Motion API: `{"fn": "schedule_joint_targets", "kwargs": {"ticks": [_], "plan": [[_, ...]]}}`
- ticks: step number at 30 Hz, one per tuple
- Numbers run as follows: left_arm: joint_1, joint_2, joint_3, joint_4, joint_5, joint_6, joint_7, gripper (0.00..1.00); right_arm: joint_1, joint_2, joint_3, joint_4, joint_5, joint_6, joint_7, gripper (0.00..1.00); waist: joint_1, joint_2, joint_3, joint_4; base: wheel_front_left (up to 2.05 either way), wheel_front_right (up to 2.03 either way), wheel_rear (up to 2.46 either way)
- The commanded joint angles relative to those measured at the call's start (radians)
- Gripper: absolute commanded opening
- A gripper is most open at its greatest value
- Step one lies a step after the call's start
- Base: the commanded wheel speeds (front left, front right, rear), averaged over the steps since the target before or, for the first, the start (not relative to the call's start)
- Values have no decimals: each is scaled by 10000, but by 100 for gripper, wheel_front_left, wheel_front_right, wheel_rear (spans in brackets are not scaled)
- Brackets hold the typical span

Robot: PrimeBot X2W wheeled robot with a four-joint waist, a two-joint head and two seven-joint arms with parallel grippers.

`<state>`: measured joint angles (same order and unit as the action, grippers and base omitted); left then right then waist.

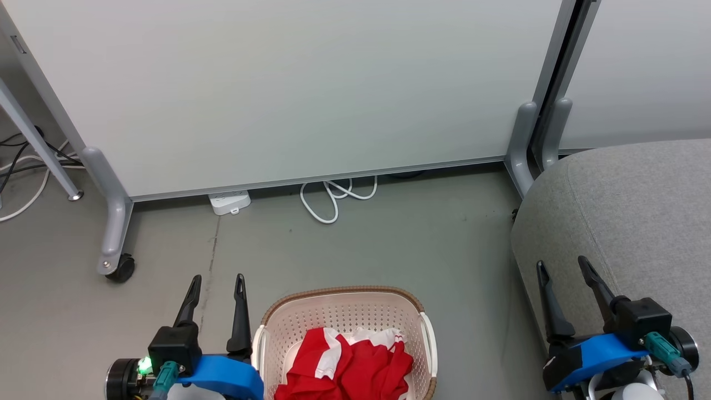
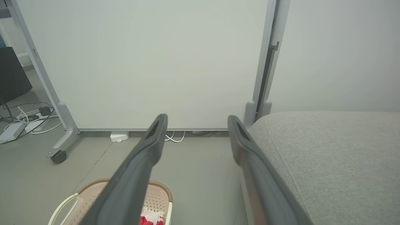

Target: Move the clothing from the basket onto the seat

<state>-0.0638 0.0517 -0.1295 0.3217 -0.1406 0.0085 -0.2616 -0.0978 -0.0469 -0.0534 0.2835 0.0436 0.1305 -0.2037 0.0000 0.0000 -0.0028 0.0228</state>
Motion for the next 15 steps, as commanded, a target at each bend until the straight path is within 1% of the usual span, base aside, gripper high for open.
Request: {"fn": "schedule_joint_targets", "kwargs": {"ticks": [1, 11, 15], "plan": [[-94, -6, 20, 13, 22, 62, -52, 100, -3, -63, 10, -1, -7, 4, -36, 100, 0, 0, -2, 0, 0, 0, 0], [-46, -14, 47, 21, -49, 54, -52, 100, 21, -63, 1, 3, 43, 4, -50, 100, 0, 0, 25, -9, 0, 0, 0], [-171, -15, 18, 46, -14, -28, -51, 100, -144, -60, 49, -111, 120, 4, -59, 100, 0, 0, 339, -120, 0, 0, 0]]}}
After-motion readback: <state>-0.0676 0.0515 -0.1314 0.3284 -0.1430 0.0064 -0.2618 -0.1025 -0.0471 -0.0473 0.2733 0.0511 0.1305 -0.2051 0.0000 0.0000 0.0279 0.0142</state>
